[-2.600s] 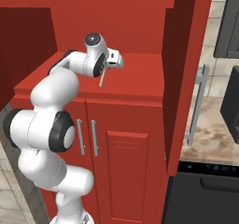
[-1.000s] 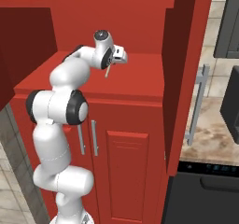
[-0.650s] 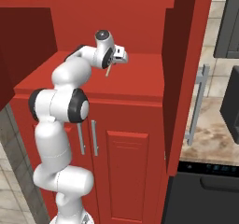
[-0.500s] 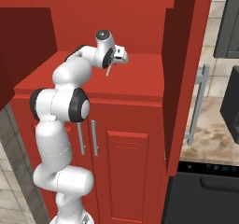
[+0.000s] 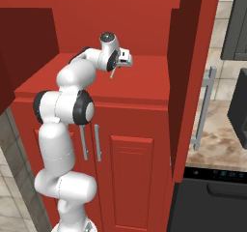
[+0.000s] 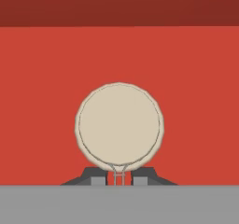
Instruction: Pick up the bar soap and dish brush from the sink, and place them back in the cabinet, and close the cabinet doors.
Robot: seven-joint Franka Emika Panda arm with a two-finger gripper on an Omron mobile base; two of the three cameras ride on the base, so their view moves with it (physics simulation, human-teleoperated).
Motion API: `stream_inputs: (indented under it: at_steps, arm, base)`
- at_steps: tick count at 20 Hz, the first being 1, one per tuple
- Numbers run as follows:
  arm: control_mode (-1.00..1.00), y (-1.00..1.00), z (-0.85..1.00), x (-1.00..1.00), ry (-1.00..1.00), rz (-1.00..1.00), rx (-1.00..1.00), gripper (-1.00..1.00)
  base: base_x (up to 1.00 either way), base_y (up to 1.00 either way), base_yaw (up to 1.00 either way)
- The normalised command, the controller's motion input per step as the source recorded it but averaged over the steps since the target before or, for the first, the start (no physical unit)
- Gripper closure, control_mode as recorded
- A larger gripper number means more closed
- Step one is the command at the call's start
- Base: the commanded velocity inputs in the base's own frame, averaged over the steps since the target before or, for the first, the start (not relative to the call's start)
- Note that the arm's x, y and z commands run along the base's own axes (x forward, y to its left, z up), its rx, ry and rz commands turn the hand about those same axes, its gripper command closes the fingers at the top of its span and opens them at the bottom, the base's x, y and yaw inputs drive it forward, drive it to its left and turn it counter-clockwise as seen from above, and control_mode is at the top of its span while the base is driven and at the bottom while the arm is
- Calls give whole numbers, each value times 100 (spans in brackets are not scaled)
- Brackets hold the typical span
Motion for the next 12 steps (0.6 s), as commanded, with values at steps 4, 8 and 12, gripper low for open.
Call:
stream_inputs:
  at_steps: [4,8,12]
  arm:
    - [-100,0,-16,2,0,0,0,100]
    - [-100,0,-1,0,0,0,0,-100]
    - [-100,1,0,0,0,0,0,-100]
  base:
    - [0,0,0]
    - [0,0,0]
    - [0,0,0]
